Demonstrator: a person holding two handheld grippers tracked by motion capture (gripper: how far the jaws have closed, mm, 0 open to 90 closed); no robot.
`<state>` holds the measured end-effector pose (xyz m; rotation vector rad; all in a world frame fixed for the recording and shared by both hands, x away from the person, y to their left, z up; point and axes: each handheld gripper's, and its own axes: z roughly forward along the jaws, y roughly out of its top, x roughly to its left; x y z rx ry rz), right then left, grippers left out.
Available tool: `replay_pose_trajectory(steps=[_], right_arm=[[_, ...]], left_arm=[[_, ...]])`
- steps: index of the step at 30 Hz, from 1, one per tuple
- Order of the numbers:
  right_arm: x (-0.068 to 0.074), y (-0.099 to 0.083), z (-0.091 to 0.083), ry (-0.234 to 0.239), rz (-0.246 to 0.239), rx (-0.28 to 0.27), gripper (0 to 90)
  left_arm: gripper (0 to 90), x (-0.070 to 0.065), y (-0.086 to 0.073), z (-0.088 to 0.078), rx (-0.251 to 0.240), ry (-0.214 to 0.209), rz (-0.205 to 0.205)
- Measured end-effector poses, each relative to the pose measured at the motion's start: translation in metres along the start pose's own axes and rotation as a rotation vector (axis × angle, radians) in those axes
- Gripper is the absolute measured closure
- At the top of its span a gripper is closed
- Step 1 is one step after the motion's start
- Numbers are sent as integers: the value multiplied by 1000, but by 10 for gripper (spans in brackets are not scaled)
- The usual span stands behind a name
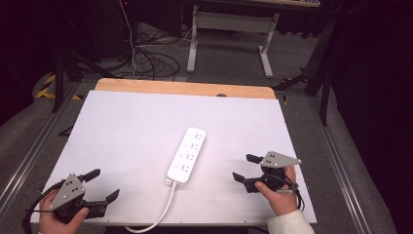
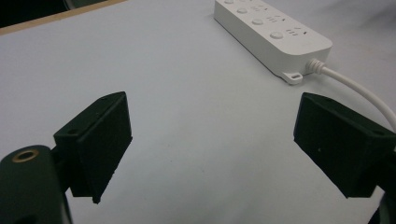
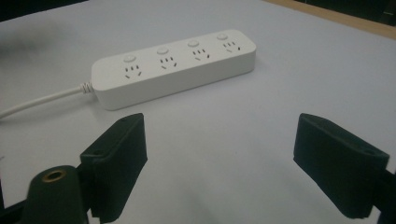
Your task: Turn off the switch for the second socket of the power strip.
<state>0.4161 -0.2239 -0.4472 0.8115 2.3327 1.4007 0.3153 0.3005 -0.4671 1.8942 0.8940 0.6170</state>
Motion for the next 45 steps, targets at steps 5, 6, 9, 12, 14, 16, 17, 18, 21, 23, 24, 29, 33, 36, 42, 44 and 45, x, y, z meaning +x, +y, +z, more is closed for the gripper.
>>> replay_pose_trajectory(steps=[5, 6, 9, 12, 14, 16, 17, 18, 21, 23, 24, 29, 33, 36, 42, 44, 45], right_arm=[[-3, -15, -3, -24, 25, 12, 177], [-4, -18, -3, -27, 31, 16, 177], [-5, -26, -2, -31, 45, 40, 177], [-4, -32, -1, -32, 50, 58, 182], [-4, -36, 0, -31, 48, 64, 196], [-2, -39, 0, -43, 38, 74, 200], [-1, -40, 0, -44, 37, 74, 200], [0, -42, 0, -41, 42, 74, 200], [4, -48, 1, -27, 39, 95, 217], [4, -48, 0, -23, 23, 99, 219], [4, -47, 0, -26, 21, 89, 219], [3, -47, 1, -35, 7, 81, 217], [3, -46, 0, -37, -1, 61, 219], [3, -47, 1, -22, 17, 56, 231], [2, -47, 1, -24, 36, 59, 241], [2, -47, 2, -33, 29, 68, 243], [2, -47, 2, -37, 27, 71, 247]], left_arm=[[102, 0, 0, 1, -7, 10, 8], [99, 0, 0, 0, -6, 12, 9], [96, 0, -1, 0, 0, 14, 14], [96, 1, -1, 0, 4, 12, 20], [96, 0, -1, 1, 7, 12, 22], [95, 0, -1, 1, 6, 10, 23], [94, 0, -1, 1, 6, 9, 19], [92, 0, -1, 2, 9, 9, 21], [91, 0, -3, 4, 14, 18, 18], [90, 0, -4, 4, 10, 13, 19], [85, 1, -4, 4, 6, 8, 18], [77, 3, -6, 4, -5, 11, 3], [78, 4, -6, 4, -4, 20, -3], [78, 3, -6, 4, -3, 27, -5], [80, 2, -5, 5, 3, 30, -1], [85, 2, -5, 5, 7, 28, 2], [86, 2, -5, 5, 10, 29, 7]])
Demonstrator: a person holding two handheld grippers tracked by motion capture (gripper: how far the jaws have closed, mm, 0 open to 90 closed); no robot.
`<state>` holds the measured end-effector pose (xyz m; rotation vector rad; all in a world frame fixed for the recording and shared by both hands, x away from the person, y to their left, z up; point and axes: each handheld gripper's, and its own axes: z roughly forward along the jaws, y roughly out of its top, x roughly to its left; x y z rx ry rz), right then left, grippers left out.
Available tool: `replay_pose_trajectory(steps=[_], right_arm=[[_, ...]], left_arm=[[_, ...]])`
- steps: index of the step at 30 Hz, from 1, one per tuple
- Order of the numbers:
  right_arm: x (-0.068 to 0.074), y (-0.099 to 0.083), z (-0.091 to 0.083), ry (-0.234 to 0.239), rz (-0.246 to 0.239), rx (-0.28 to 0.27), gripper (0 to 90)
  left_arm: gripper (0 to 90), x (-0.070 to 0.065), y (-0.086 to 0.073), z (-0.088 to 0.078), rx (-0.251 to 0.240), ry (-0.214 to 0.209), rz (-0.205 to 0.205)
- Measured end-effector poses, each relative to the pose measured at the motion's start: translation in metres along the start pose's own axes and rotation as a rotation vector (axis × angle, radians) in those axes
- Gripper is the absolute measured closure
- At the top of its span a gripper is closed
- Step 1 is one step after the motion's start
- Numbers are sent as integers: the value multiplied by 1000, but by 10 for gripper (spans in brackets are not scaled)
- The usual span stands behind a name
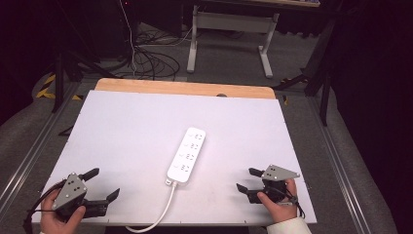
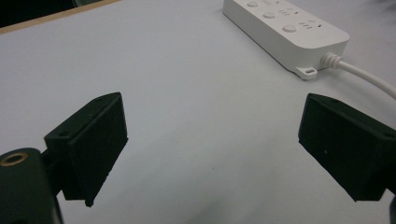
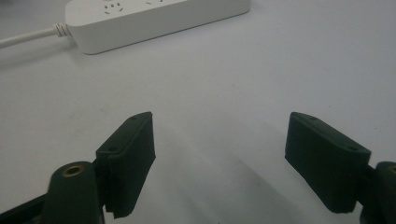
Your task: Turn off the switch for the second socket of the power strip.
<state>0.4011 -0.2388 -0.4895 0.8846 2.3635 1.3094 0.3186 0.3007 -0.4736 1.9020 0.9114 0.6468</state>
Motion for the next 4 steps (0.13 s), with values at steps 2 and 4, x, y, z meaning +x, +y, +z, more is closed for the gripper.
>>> replay_pose_trajectory(steps=[2, 4], right_arm=[[0, 0, 0, -7, -5, 3, 245], [0, 0, 0, -15, -11, 0, 234]], left_arm=[[86, 1, 0, 0, -3, 2, 7], [86, 1, 0, -1, -6, 1, 12]])
